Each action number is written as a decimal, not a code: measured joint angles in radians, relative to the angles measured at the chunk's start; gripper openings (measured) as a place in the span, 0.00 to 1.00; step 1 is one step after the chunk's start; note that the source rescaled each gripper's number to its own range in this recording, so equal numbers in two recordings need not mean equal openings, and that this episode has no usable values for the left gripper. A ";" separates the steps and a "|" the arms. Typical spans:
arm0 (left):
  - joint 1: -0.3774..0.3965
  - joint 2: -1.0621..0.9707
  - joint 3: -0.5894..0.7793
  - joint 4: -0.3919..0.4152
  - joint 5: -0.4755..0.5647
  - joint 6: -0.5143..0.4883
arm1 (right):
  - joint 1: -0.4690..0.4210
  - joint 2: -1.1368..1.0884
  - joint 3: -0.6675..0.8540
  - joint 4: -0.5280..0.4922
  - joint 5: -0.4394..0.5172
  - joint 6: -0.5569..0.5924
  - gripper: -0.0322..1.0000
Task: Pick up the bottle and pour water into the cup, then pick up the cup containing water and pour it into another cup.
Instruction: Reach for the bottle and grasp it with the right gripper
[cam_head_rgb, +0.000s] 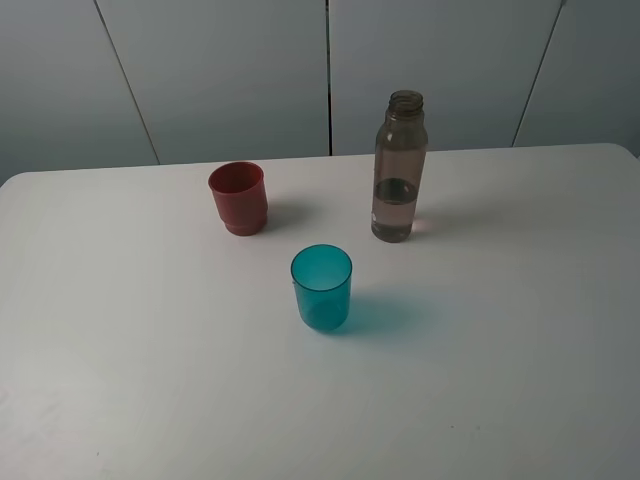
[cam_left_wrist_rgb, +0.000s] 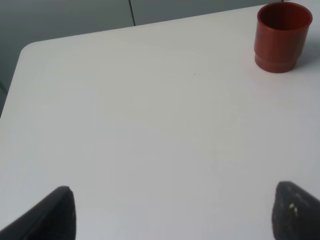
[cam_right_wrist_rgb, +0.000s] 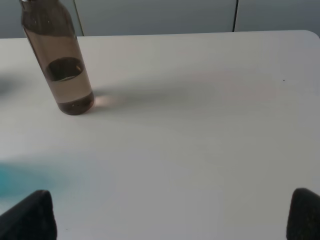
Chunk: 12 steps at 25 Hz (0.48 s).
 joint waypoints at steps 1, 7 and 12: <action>0.000 0.000 0.000 0.000 0.000 0.000 | 0.000 0.000 0.000 0.000 0.000 0.000 1.00; 0.000 0.000 0.000 0.000 0.000 0.000 | 0.000 0.000 0.000 0.000 0.000 0.000 1.00; 0.000 0.000 0.000 0.000 0.000 0.000 | 0.000 0.000 0.000 0.000 0.000 0.000 1.00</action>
